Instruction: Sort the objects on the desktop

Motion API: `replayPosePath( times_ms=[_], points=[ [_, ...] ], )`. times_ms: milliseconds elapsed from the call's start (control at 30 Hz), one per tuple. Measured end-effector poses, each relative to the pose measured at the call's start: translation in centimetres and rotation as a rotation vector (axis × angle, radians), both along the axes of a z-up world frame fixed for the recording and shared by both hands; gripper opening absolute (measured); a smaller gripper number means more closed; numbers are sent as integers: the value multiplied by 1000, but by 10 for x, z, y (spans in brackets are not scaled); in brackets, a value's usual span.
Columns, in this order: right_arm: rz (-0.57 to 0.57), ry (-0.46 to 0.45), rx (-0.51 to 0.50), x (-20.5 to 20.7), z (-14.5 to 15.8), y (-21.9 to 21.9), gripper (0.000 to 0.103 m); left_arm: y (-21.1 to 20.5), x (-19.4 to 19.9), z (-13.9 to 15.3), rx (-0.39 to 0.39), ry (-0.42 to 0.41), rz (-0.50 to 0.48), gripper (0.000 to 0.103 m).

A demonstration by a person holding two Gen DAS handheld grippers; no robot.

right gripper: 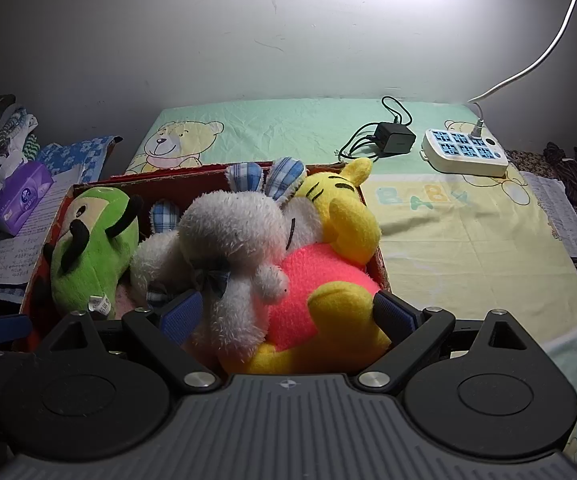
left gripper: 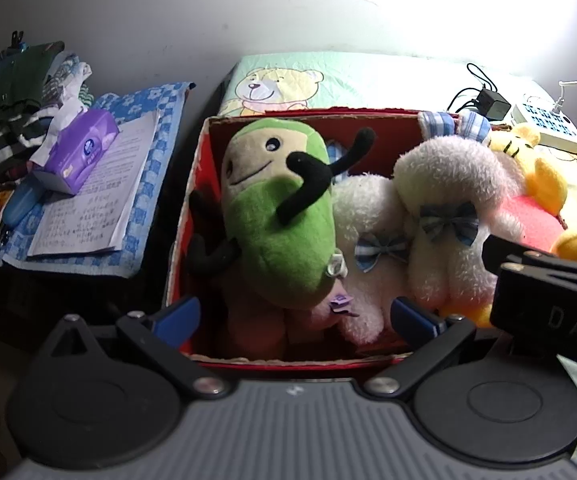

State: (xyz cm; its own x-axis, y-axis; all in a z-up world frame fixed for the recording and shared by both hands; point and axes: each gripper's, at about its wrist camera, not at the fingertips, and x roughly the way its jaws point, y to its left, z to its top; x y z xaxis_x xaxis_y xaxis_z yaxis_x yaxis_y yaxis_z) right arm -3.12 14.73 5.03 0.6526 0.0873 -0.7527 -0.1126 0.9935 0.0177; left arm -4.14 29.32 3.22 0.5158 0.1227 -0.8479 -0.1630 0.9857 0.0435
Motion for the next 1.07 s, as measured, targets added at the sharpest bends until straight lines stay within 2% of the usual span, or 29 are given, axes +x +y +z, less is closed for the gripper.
replayPosePath(
  times_ms=[500, 1067],
  points=[
    [-2, -3, -14, -2, -2, 3, 94, 2, -2, -3, 5, -2, -3, 102],
    [-11, -12, 7, -10, 2, -1, 94, -2, -10, 7, 14, -49, -22, 98]
  ],
)
